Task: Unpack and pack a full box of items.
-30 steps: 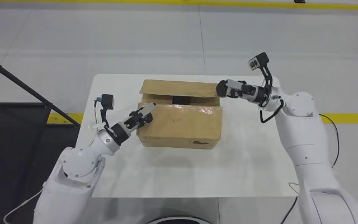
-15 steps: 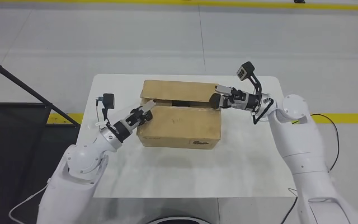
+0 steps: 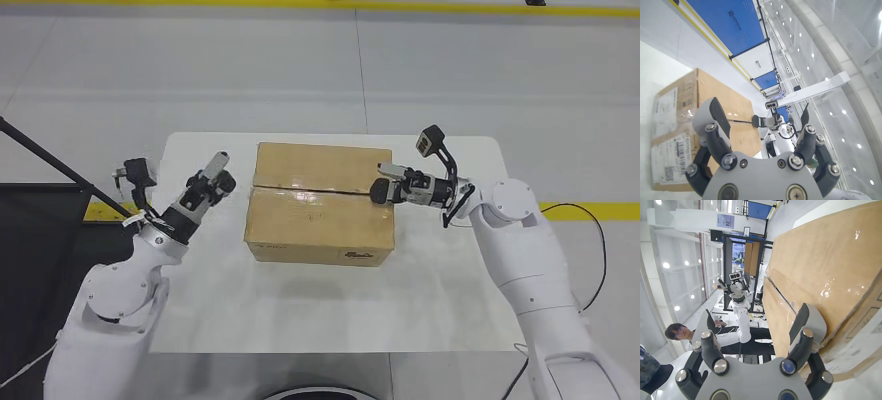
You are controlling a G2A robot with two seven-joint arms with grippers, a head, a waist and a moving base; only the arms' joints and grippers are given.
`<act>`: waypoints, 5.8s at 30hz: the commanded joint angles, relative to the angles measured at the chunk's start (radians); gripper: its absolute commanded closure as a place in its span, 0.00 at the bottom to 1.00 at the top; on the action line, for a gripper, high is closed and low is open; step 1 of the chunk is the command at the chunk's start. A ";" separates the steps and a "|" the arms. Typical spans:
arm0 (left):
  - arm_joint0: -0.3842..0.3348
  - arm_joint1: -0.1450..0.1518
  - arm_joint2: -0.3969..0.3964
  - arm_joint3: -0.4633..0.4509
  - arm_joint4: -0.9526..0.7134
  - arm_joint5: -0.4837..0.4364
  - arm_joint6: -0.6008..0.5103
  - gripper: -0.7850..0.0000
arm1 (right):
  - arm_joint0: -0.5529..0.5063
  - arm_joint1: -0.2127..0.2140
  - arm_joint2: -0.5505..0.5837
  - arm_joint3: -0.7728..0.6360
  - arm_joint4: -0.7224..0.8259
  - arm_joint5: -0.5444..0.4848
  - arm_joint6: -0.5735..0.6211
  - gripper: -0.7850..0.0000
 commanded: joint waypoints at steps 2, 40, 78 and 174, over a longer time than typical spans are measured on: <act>0.049 0.001 -0.047 -0.026 0.037 0.031 0.056 0.00 | -0.002 0.000 -0.002 0.001 0.000 -0.003 -0.001 0.00; 0.059 -0.062 0.081 0.286 -0.320 0.112 0.307 0.00 | -0.002 0.000 -0.002 0.001 0.000 -0.003 -0.001 0.00; -0.145 -0.094 0.054 0.181 -0.015 -0.045 0.498 0.00 | -0.032 0.005 0.005 -0.050 -0.008 0.007 -0.037 0.00; -0.580 -0.312 0.763 0.433 0.248 0.122 0.406 0.00 | -0.397 0.159 0.415 -0.320 0.037 -0.085 -0.054 0.00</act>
